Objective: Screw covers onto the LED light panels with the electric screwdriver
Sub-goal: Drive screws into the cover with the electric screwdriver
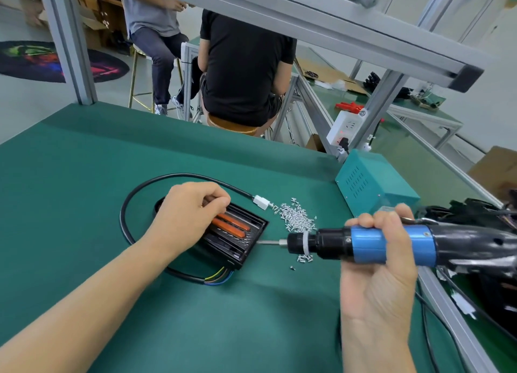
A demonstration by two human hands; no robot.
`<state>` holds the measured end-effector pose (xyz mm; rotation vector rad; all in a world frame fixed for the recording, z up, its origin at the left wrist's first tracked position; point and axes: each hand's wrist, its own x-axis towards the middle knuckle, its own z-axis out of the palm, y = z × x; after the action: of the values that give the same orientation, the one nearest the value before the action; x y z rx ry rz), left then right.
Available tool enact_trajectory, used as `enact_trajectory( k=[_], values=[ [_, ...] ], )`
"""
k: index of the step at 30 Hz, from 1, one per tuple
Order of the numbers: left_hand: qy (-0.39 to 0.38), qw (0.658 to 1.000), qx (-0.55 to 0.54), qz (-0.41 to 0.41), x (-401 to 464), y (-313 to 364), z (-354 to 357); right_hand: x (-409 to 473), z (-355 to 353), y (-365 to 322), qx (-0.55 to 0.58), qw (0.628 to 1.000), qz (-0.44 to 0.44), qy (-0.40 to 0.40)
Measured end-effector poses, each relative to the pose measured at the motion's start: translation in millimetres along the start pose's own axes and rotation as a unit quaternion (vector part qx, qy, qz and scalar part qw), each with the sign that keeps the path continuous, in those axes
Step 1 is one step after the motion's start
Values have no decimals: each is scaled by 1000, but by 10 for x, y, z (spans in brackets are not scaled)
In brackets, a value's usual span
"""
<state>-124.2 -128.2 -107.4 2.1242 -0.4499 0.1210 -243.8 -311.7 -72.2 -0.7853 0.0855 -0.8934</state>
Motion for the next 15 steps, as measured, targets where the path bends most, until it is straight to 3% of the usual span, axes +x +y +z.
enact_trajectory(
  k=[5, 15],
  values=[
    [-60, 998, -19, 30, 160, 346, 116, -152, -294, -163, 5, 995, -42, 86],
    [-236, 953, 185, 38, 569, 760, 924, -213, -482, -294, -39, 989, -33, 138]
  ],
)
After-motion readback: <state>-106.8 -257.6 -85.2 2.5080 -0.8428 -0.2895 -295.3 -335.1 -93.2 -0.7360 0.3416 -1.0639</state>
